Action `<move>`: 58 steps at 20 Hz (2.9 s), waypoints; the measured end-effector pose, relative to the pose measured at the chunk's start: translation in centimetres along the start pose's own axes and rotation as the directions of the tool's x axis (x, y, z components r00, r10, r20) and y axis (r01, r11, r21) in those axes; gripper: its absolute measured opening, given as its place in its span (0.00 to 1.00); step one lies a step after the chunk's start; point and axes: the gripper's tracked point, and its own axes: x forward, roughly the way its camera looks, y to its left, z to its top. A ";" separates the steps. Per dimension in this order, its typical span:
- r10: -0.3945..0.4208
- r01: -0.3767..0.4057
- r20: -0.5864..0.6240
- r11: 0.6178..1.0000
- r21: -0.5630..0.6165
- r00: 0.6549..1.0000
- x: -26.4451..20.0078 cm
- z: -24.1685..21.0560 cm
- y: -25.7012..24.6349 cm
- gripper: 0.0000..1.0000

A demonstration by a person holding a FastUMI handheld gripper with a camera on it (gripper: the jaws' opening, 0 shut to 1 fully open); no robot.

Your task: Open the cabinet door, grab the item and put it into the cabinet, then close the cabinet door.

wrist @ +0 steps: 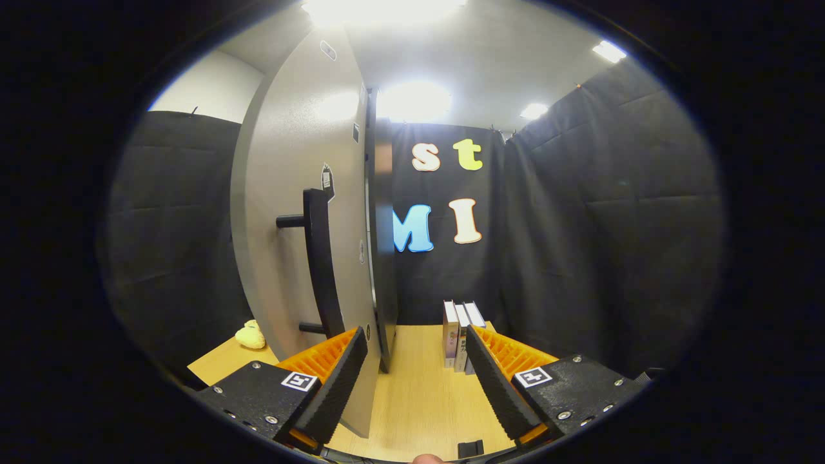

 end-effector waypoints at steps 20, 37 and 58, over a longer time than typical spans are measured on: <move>-0.039 0.038 0.012 0.997 0.073 0.999 0.8 -0.7 12.0 0.93; -0.007 0.006 0.008 0.995 0.100 1.000 0.7 -1.6 26.5 0.95; 0.046 -0.047 0.015 0.995 0.087 0.999 3.0 -0.4 28.0 0.96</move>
